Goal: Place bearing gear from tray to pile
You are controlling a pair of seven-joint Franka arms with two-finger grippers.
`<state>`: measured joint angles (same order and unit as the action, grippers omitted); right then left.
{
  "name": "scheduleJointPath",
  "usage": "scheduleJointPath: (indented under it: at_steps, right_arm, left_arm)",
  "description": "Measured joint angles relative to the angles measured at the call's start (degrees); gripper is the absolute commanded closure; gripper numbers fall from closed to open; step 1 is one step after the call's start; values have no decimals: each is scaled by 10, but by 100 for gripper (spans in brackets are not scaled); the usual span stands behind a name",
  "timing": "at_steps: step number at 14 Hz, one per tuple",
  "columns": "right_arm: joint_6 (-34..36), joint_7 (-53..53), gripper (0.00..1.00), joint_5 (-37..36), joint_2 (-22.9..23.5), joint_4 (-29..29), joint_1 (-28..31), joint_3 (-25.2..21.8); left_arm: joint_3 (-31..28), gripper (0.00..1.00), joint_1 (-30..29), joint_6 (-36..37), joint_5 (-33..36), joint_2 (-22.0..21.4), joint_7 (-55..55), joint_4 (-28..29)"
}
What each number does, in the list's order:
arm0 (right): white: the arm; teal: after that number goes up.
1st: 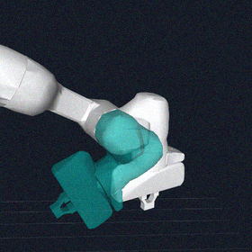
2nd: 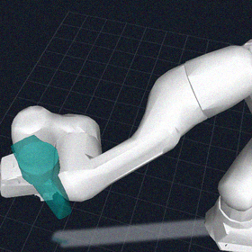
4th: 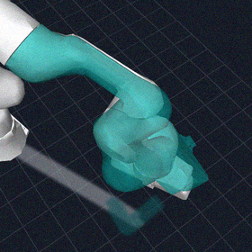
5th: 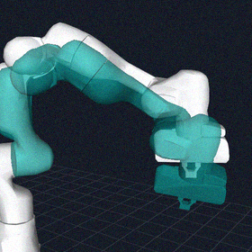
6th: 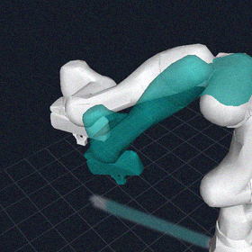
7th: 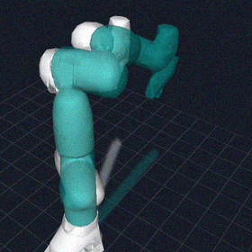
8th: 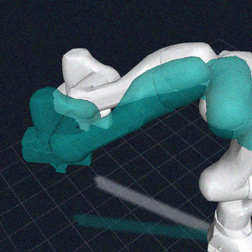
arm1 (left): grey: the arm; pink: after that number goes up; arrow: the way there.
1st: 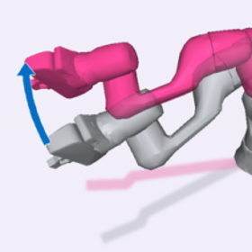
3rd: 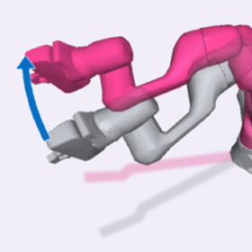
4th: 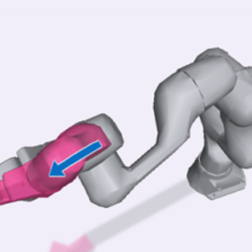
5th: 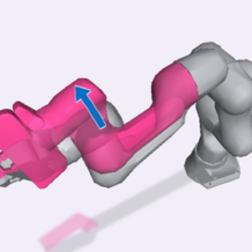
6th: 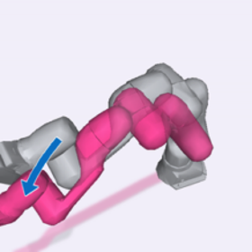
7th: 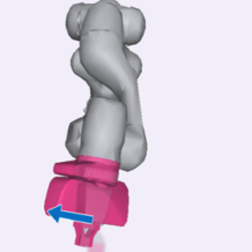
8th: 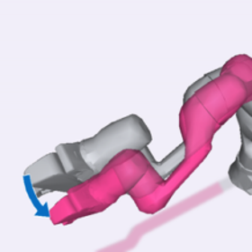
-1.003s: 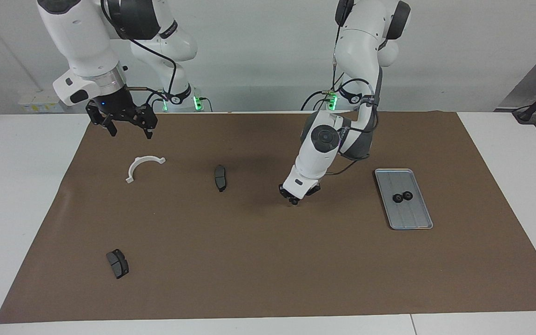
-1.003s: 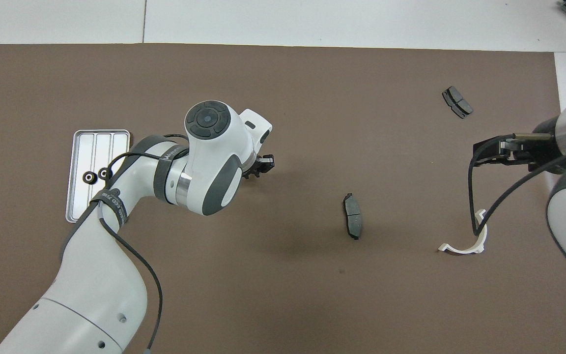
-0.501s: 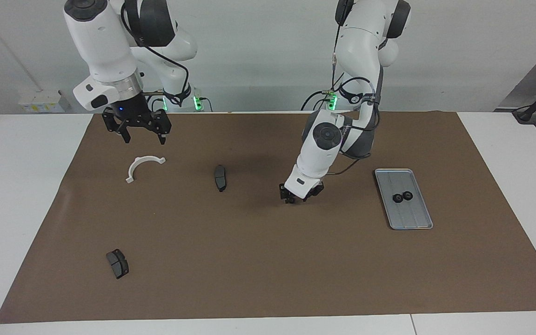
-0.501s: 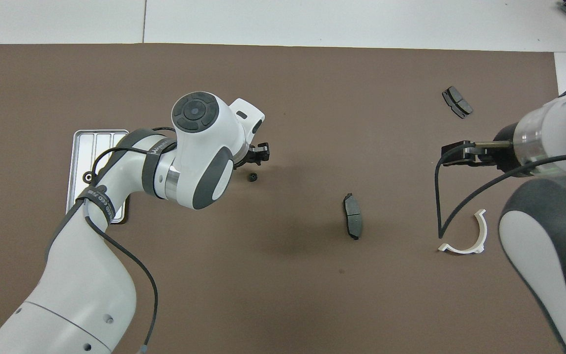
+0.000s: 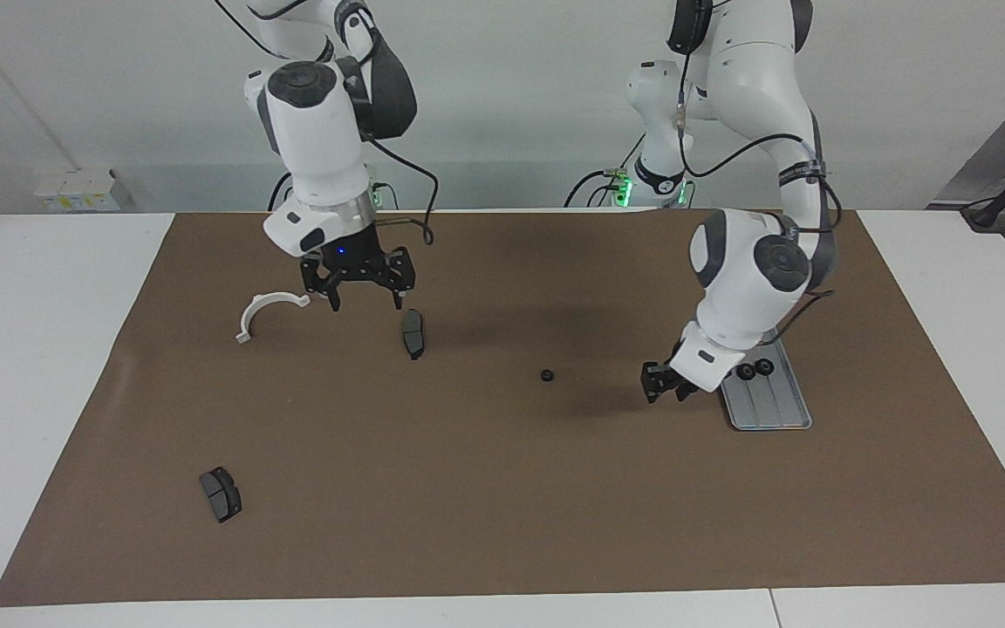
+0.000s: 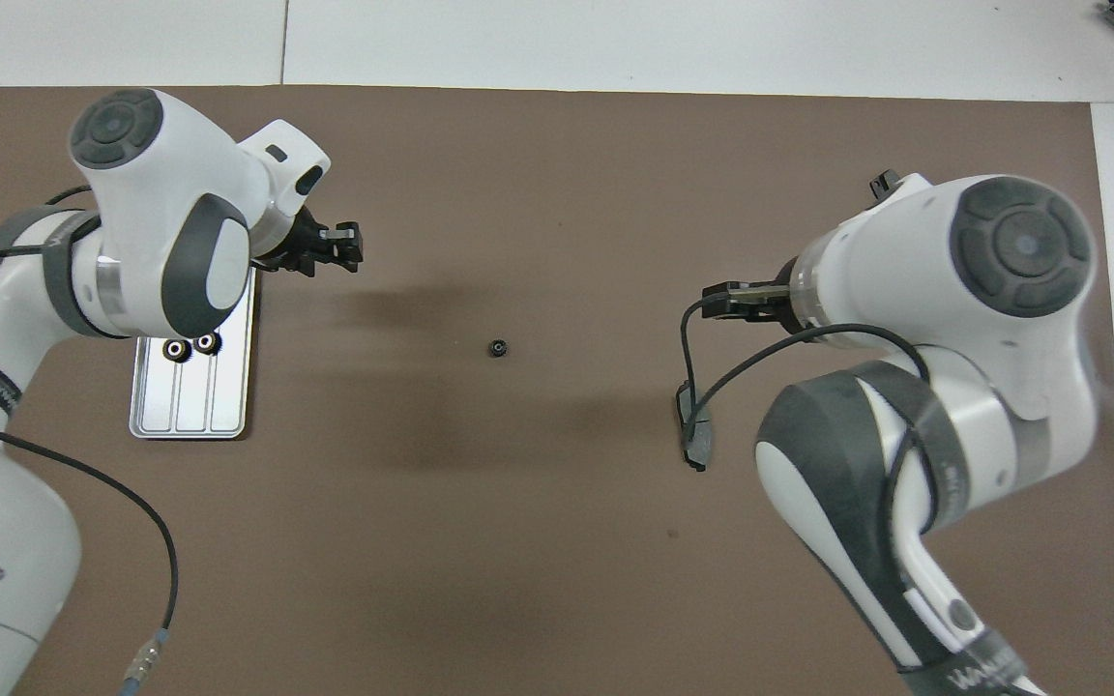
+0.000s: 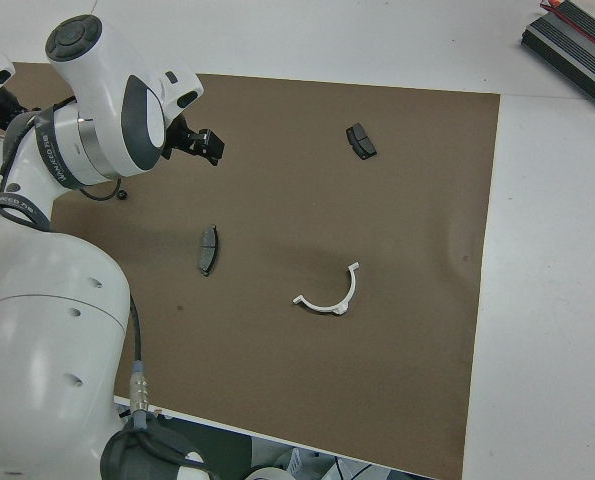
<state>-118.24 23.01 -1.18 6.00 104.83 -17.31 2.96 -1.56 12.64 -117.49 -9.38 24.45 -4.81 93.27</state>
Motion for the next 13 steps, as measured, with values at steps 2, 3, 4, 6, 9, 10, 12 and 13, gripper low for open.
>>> scheduleJointPath:
  at_steps: [2,3,4,6,9,10,12,13]
  right_arm:
    - [-39,53,0,0,37,0,-36,0]
    - [-52,77,0,-1,50,-2,-50,1]
    - [-62,100,0,-1,61,-6,-63,1]
    - [-69,141,0,-2,85,-24,-85,0]
    - [-84,200,0,-11,125,-52,-117,0]
    - [-85,221,0,-19,141,-64,-128,0]
    - [-86,278,0,-45,189,-103,-152,0]
    - [-86,306,0,-59,218,-128,-161,0]
  left_arm:
    - [0,51,-42,22,0,0,94,2]
    - [0,52,-59,28,0,0,138,4]
    - [0,57,-74,29,0,1,182,8]
    - [0,59,-100,30,0,3,264,15]
    - [0,61,-124,30,5,10,362,22]
    - [0,62,-127,30,20,12,384,23]
    - [2,65,-128,30,56,15,405,23]
    - [3,65,-128,30,64,15,412,24]
